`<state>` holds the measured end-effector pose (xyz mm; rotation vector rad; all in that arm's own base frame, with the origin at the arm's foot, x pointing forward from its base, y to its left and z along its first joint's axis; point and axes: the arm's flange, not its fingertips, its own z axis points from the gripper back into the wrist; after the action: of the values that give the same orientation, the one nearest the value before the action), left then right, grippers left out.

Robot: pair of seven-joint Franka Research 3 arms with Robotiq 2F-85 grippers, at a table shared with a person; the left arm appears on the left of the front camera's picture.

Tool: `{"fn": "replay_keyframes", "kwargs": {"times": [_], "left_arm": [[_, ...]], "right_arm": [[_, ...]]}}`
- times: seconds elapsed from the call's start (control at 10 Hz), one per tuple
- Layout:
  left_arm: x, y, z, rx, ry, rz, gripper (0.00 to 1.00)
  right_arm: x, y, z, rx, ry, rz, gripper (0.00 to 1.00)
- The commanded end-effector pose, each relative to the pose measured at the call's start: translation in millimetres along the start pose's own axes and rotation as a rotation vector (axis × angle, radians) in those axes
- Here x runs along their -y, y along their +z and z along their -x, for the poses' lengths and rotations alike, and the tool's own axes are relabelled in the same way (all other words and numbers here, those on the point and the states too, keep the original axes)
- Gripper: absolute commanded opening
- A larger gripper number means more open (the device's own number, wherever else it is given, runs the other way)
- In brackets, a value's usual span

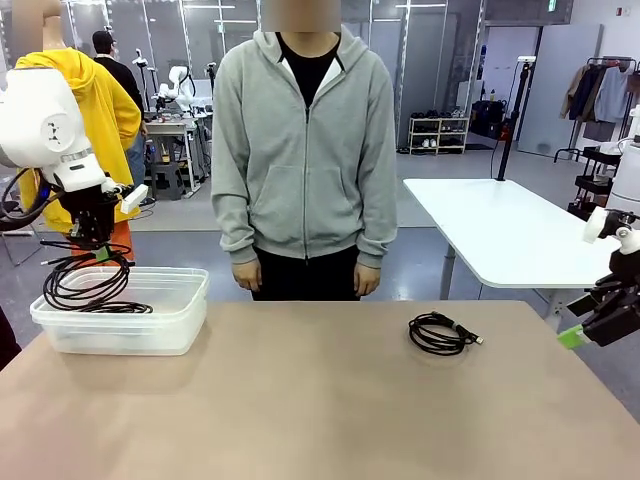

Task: Organize and store the cables.
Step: Place the USB Extension Cable into the Organizing box.

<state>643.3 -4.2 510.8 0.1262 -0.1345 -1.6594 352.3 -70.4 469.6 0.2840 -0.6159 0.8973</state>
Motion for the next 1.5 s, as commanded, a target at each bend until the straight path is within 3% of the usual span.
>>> {"fn": "replay_keyframes", "kwargs": {"times": [0.0,0.3,0.8,0.9,1.0,1.1,1.2,1.3,1.4], "left_arm": [[-24,-7,15,-0.005,0.013,0.018,0.13],[-44,-45,26,0.042,0.054,0.018,0.13],[-47,-94,25,-0.024,0.056,0.079,0.13],[-47,-93,25,-0.028,0.061,0.077,0.34],[-49,-88,27,-0.027,0.062,0.064,0.38],[-50,-85,28,-0.023,0.070,0.056,0.58],[-50,-83,28,-0.014,0.068,0.059,0.61],[-49,-84,27,-0.018,0.065,0.062,0.82],[-48,-82,28,-0.010,0.067,0.059,0.84]], "right_arm": [[1,-1,-1,0.000,-0.008,0.010,1.00],[1,-1,-1,0.000,-0.008,0.010,1.00],[1,-1,-1,0.000,-0.008,0.010,1.00],[1,-1,-1,0.000,-0.008,0.010,1.00],[1,-1,-1,0.000,-0.008,0.010,1.00],[1,-1,-1,0.000,-0.008,0.010,1.00],[1,-1,-1,0.000,-0.008,0.010,1.00],[1,-1,-1,0.000,-0.008,0.010,1.00],[1,-1,-1,0.000,-0.008,0.010,1.00]]}}
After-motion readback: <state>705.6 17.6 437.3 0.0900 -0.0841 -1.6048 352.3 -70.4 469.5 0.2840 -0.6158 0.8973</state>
